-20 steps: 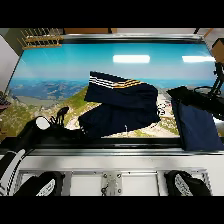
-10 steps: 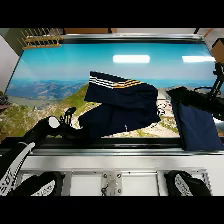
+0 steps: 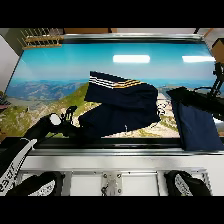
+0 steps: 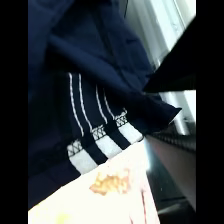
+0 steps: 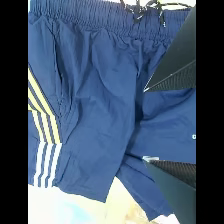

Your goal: Fold the clothes and pants, and hang the long-sleeved shirts on hangers.

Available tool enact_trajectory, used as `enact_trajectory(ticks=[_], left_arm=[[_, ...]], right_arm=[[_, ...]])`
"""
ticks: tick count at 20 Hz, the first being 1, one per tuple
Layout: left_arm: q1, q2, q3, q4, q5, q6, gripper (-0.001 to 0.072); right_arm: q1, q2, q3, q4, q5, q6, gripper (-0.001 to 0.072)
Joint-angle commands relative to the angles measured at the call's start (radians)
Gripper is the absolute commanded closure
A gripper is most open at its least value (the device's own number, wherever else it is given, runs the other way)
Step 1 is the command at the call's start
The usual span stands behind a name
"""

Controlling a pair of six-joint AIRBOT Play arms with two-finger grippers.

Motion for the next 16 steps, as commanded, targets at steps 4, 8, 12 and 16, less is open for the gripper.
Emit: enact_trajectory(ticks=[4,8,12,16], left_arm=[[0.000,0.016,0.008,-0.013,-0.024,-0.002,0.0705],[0.000,0.099,0.057,0.000,-0.023,-0.002,0.0705],[0.001,0.129,0.092,0.050,-0.043,-0.002,0.0705],[0.002,0.095,0.119,0.045,-0.051,-0.003,0.0705]], right_arm=[[-0.001,0.001,0.000,0.000,0.000,0.008,0.0279],[-0.023,0.000,-0.001,-0.116,0.007,0.137,0.0279],[-0.031,-0.020,-0.081,-0.498,0.048,0.466,0.0245],[-0.029,-0.110,-0.257,-0.452,-0.015,0.491,0.0007]])
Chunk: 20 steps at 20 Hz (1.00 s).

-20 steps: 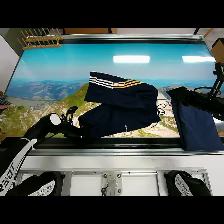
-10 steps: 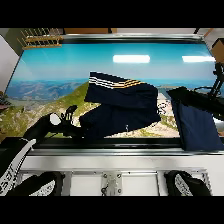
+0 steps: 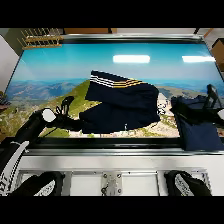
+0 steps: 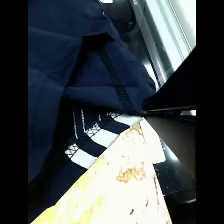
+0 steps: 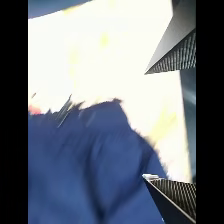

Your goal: Fold the clothes and pants, and hang the long-sleeved shirts on hangers.

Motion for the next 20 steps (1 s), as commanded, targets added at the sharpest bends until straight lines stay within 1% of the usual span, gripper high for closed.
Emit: enact_trajectory(ticks=[1,3,6,8,9,10,11,12,13,14,17,18,20], left_arm=[[0.001,-0.025,0.020,0.005,-0.010,0.000,0.0705],[0.001,-0.043,0.021,0.002,-0.018,-0.002,0.0705],[0.002,-0.047,0.021,0.002,-0.025,-0.002,0.0704],[0.002,-0.046,0.020,0.003,-0.024,-0.002,0.0704],[0.002,-0.046,0.021,0.004,-0.024,-0.002,0.0704],[0.002,-0.046,0.020,0.003,-0.027,-0.002,0.0705],[0.002,-0.046,0.021,0.003,-0.030,-0.002,0.0704],[0.002,-0.046,0.021,0.003,-0.029,-0.002,0.0704],[0.002,-0.044,0.023,0.004,-0.029,-0.003,0.0704],[0.010,-0.035,0.034,0.007,-0.030,-0.003,0.0704],[0.095,0.053,0.184,0.009,-0.071,-0.018,0.0704],[0.128,0.096,0.261,0.004,-0.086,-0.025,0.0705],[0.180,0.188,0.454,-0.027,-0.119,-0.047,0.0705]], right_arm=[[0.002,-0.084,-0.139,0.021,-0.087,0.082,0.0006],[0.034,-0.149,-0.183,0.128,-0.196,0.040,0.0006],[0.138,-0.239,-0.186,0.287,-0.326,-0.071,0.0007],[0.201,-0.276,-0.185,0.356,-0.434,-0.095,0.0007],[0.221,-0.286,-0.185,0.367,-0.475,-0.095,0.0011],[0.235,-0.291,-0.185,0.365,-0.502,-0.100,0.0104],[0.238,-0.291,-0.183,0.365,-0.507,-0.117,0.0293],[0.238,-0.290,-0.177,0.365,-0.504,-0.151,0.0508],[0.237,-0.285,-0.166,0.363,-0.488,-0.189,0.0657],[0.237,-0.273,-0.145,0.346,-0.463,-0.219,0.0701],[0.237,-0.196,0.011,0.226,-0.309,-0.221,0.0702],[0.237,-0.159,0.098,0.206,-0.225,-0.221,0.0702],[0.238,-0.087,0.286,0.212,-0.050,-0.206,0.0702]])
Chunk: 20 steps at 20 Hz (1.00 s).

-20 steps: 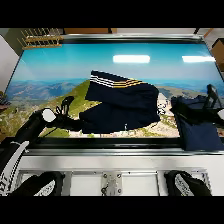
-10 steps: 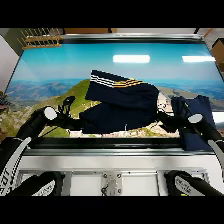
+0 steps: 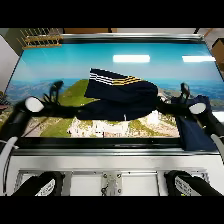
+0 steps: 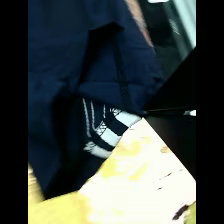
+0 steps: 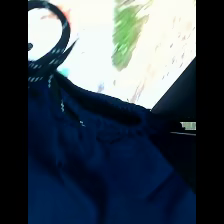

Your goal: Fold the clothes and pants, and hang the long-sleeved shirts on hangers.

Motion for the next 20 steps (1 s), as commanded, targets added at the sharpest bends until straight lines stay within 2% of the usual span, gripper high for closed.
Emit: enact_trajectory(ticks=[1,3,5,9,12,14,16,20], left_arm=[[0.082,0.142,0.290,-0.068,-0.048,-0.027,0.0705],[0.087,0.219,0.460,-0.129,-0.048,-0.027,0.0705],[0.066,0.292,0.587,-0.131,-0.024,-0.050,0.0705],[0.040,0.411,0.717,-0.131,0.042,-0.082,0.0705],[0.041,0.439,0.766,-0.131,0.048,-0.119,0.0705],[0.041,0.418,0.772,-0.131,0.044,-0.129,0.0705],[0.041,0.349,0.772,-0.132,0.018,-0.132,0.0705],[0.041,0.095,0.772,-0.132,-0.034,-0.130,0.0704]], right_arm=[[0.003,0.116,0.294,-0.025,0.291,0.023,0.0702],[0.003,0.195,0.455,0.021,0.383,0.084,0.0702],[0.003,0.278,0.548,0.052,0.399,0.149,0.0702],[0.003,0.446,0.583,0.061,0.420,0.308,0.0702],[0.003,0.506,0.583,0.062,0.523,0.439,0.0702],[0.003,0.505,0.583,0.062,0.615,0.515,0.0702],[0.004,0.476,0.568,0.061,0.689,0.534,0.0702],[0.005,0.369,0.437,0.050,0.701,0.528,0.0703]])
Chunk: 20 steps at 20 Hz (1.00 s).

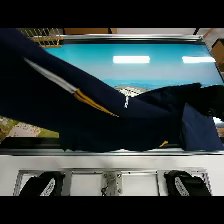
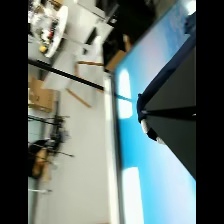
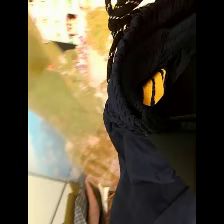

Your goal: Fold the clothes and pants, and hang the long-sleeved shirts on hangers.

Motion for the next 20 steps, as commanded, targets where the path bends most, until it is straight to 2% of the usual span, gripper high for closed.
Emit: enact_trajectory(ticks=[1,6,8,11,13,15,17,20], left_arm=[[-0.001,-0.235,0.005,0.000,-0.030,-0.006,0.0704],[-0.024,-0.662,0.006,-0.004,0.017,-0.002,0.0704],[-0.024,-0.763,0.016,-0.031,0.063,-0.003,0.0705],[-0.010,-0.861,0.095,-0.097,0.052,-0.003,0.0704],[-0.009,-0.880,0.142,-0.095,-0.005,-0.002,0.0705],[-0.001,-0.857,0.130,-0.088,-0.050,0.005,0.0705],[-0.003,-0.776,0.024,-0.021,-0.065,0.005,0.0705],[-0.028,-0.605,-0.261,0.046,-0.032,0.013,0.0705]], right_arm=[[0.002,-0.104,-0.124,-0.005,0.024,0.001,0.0702],[0.003,-0.436,-0.193,-0.045,-0.165,-0.101,0.0703],[0.003,-0.541,-0.169,-0.045,-0.259,-0.117,0.0702],[0.002,-0.631,-0.122,-0.050,-0.351,-0.157,0.0703],[0.003,-0.636,-0.111,-0.095,-0.384,-0.168,0.0703],[0.003,-0.617,-0.110,-0.211,-0.369,-0.168,0.0703],[0.018,-0.583,-0.117,-0.362,-0.314,-0.168,0.0703],[0.066,-0.525,-0.169,-0.507,-0.240,-0.169,0.0703]])
